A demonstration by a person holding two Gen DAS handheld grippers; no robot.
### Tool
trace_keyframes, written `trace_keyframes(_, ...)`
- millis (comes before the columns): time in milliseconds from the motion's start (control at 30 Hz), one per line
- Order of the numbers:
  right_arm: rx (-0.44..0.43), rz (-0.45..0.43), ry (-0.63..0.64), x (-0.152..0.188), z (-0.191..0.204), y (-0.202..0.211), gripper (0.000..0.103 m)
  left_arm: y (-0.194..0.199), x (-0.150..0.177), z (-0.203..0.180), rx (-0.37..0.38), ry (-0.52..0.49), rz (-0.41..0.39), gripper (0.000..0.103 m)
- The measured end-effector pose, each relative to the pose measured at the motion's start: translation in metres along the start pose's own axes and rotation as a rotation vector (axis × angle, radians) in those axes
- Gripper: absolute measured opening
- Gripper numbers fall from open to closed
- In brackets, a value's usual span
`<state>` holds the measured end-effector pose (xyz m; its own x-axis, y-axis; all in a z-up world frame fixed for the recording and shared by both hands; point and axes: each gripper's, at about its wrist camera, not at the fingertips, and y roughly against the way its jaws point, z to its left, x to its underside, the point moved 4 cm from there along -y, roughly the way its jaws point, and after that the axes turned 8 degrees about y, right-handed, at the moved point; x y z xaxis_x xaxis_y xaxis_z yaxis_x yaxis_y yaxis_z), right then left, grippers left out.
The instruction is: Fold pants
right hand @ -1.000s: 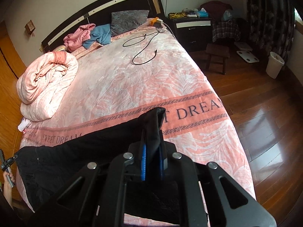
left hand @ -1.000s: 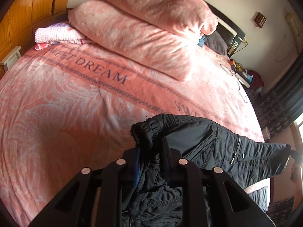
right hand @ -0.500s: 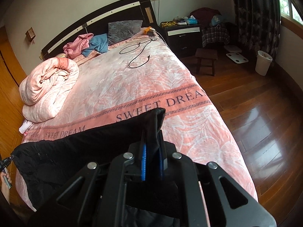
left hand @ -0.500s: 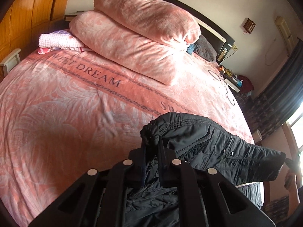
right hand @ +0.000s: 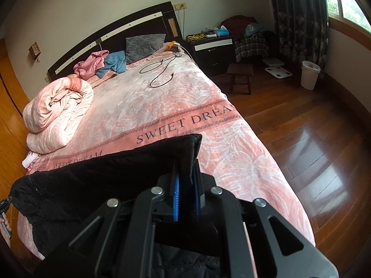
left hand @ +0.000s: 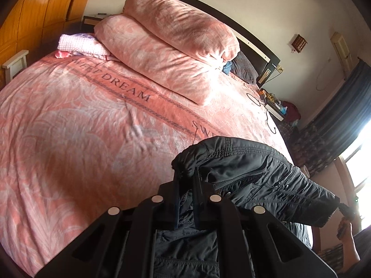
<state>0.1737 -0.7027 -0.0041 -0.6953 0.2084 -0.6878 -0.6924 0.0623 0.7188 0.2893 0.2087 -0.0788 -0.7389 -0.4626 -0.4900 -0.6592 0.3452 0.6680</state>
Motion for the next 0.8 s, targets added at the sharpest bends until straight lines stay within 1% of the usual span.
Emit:
trace_keyframes(333, 0.023, -0.014, -0.049, 0.045, -0.012, 0.026, 0.009, 0.025, 0.030, 0.021, 0.032, 0.032, -0.001, 0.008)
trace_keyframes(467, 0.019, -0.024, -0.075, 0.065, -0.016, 0.036, 0.009, 0.033, 0.043, 0.028, 0.041, 0.040, 0.003, 0.008)
trace_keyframes(800, 0.042, -0.034, -0.079, 0.100, -0.016, 0.059, 0.009, 0.048, 0.076, 0.045, 0.057, 0.038, 0.023, 0.008)
